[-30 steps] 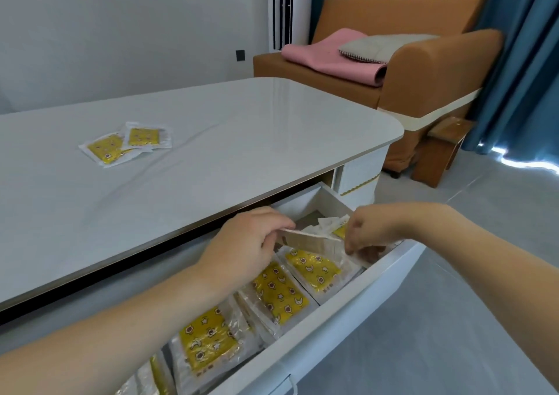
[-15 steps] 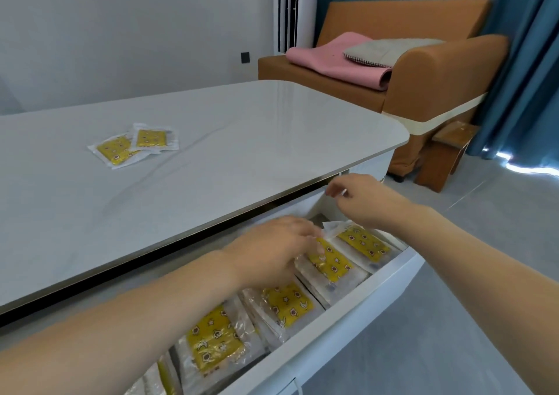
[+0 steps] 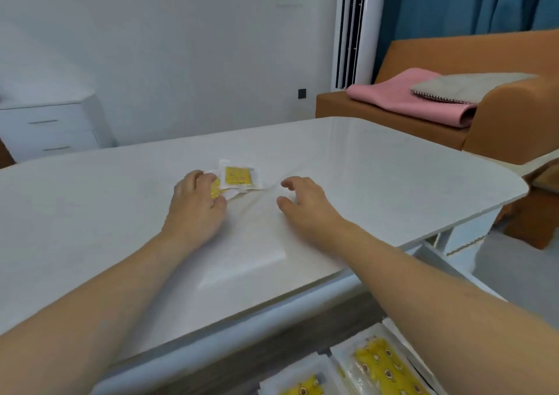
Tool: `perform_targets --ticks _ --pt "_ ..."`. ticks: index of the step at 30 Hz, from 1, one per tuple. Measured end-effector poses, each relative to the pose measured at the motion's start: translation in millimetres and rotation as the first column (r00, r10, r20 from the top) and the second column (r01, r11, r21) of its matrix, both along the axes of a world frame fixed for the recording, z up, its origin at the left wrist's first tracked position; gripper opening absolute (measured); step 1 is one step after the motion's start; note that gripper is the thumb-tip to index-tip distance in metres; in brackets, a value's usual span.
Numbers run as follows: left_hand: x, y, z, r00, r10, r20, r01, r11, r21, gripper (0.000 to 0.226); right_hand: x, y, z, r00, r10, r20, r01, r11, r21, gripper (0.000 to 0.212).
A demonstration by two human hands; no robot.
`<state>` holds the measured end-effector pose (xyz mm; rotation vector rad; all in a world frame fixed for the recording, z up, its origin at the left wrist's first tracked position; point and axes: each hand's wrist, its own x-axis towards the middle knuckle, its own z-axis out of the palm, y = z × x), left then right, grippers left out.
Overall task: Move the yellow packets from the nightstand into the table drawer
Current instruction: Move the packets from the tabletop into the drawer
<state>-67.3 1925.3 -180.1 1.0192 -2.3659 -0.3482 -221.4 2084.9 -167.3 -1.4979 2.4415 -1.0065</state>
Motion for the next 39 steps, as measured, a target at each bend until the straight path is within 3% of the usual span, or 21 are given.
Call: perform_targets --ticks 3,6,10,12,14,16,19,23,25,28,30,32,34,39 --pt "-7 -56 -12 0.972 0.072 0.223 -0.070 0.997 -0.015 0.077 -8 -44 -9 0.980 -0.113 -0.165 0.142 0.974 0.177 0.055" --pt "-21 -79 -2 0.966 0.069 0.250 -0.078 0.997 0.025 0.083 -24 -78 -10 0.960 -0.118 -0.256 0.174 0.963 0.208 0.057" --pt "-38 -91 4 0.942 0.044 0.334 -0.103 0.982 0.160 0.063 -42 -121 -8 0.941 0.195 -0.276 -0.121 0.958 0.261 0.047" --pt "-37 -94 6 0.969 0.015 0.248 -0.071 0.973 0.220 0.043 -48 -134 -5 0.954 0.244 -0.172 -0.199 0.950 0.241 0.040" --pt "-34 -95 6 0.985 -0.009 0.173 -0.037 0.965 0.261 0.023 -53 -141 -4 0.984 0.160 -0.074 -0.144 0.973 0.179 0.031" --pt "-32 -95 6 0.987 -0.029 0.161 -0.011 0.970 0.245 0.017 -56 -145 -4 0.988 0.122 -0.099 -0.106 0.982 0.154 0.030" --pt "-33 -93 5 0.985 -0.043 0.167 0.010 0.981 0.196 0.026 -57 -149 -6 0.971 0.143 -0.190 -0.124 0.986 0.111 0.038" --pt "-32 -94 2 0.976 0.006 0.216 -0.026 0.995 0.094 0.052 -61 -155 -11 0.962 0.106 -0.253 -0.046 0.971 0.233 0.049" --pt "-33 -95 -1 0.964 0.048 0.261 -0.064 0.997 0.051 0.066 -59 -162 -10 0.938 0.166 -0.303 -0.085 0.961 0.265 0.050" --pt "-34 -91 4 0.974 0.139 0.180 -0.153 0.986 0.066 0.037 -56 -177 -4 0.922 0.290 -0.258 -0.195 0.920 0.340 0.054" --pt "-33 -87 7 0.978 0.156 0.136 -0.166 0.984 0.061 0.025 -58 -185 -2 0.936 0.280 -0.213 -0.196 0.918 0.345 0.053" --pt "-33 -90 5 0.982 0.163 0.097 -0.170 0.983 0.067 0.021 -57 -190 -4 0.934 0.230 -0.274 -0.136 0.937 0.322 0.051" --pt "-33 -93 5 0.985 0.165 0.058 -0.171 0.979 0.110 0.021 -54 -195 -5 0.930 0.183 -0.319 -0.070 0.940 0.333 0.051" --pt "-31 -93 6 0.991 0.136 -0.007 -0.132 0.971 0.197 0.046 -54 -206 19 0.989 0.037 -0.141 0.033 0.885 0.464 0.061"
